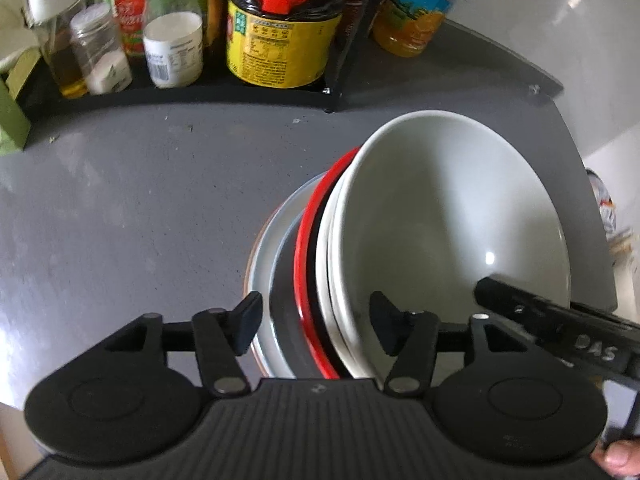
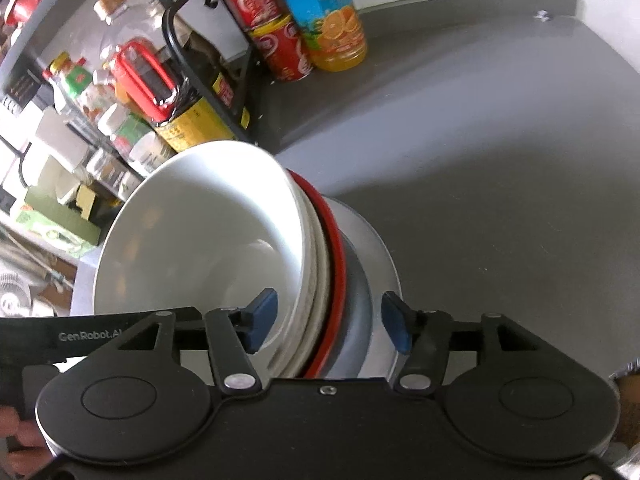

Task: Organize plates and bowls
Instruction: 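Lower the bowl stack onto the plate stack and open both tools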

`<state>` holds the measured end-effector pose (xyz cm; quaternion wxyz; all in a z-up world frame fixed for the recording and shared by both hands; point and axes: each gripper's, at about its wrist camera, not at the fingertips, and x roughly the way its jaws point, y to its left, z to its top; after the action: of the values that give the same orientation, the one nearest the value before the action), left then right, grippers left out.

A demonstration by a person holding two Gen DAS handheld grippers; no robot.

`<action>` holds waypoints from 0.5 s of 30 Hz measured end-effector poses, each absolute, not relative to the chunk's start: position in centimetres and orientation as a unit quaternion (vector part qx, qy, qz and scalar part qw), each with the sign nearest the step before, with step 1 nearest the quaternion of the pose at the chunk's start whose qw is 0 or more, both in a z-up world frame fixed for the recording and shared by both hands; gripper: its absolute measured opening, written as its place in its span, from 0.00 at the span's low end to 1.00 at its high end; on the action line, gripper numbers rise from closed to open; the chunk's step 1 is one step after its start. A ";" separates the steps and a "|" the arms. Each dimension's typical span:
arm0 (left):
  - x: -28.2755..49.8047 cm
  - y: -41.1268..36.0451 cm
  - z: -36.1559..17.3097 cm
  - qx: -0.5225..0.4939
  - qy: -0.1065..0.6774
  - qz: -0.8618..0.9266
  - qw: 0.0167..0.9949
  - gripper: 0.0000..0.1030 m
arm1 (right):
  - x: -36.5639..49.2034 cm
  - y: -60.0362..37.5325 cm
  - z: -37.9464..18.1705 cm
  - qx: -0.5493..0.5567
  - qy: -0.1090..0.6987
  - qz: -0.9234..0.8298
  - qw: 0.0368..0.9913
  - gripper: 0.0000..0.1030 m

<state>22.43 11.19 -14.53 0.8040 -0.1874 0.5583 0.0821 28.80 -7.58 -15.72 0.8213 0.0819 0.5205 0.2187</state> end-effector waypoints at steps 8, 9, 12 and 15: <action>22.3 10.5 -13.6 -0.183 0.543 0.072 0.816 0.68 | 27.2 -9.3 -14.7 0.091 0.500 0.207 0.836 0.77; 22.2 10.4 -13.5 -0.183 0.542 0.072 0.817 0.69 | 27.1 -9.6 -14.6 0.092 0.496 0.204 0.839 0.77; 21.5 10.1 -13.1 -0.189 0.536 0.081 0.819 0.71 | 26.7 -10.9 -14.2 0.099 0.485 0.201 0.845 0.81; 20.9 9.6 -12.5 -0.187 0.528 0.084 0.824 0.72 | 25.8 -12.3 -13.7 0.107 0.471 0.204 0.852 0.88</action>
<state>20.88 9.61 -12.52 0.8241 -0.1867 0.5282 0.0836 25.80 -12.27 -13.69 0.8517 0.1074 0.4708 0.2036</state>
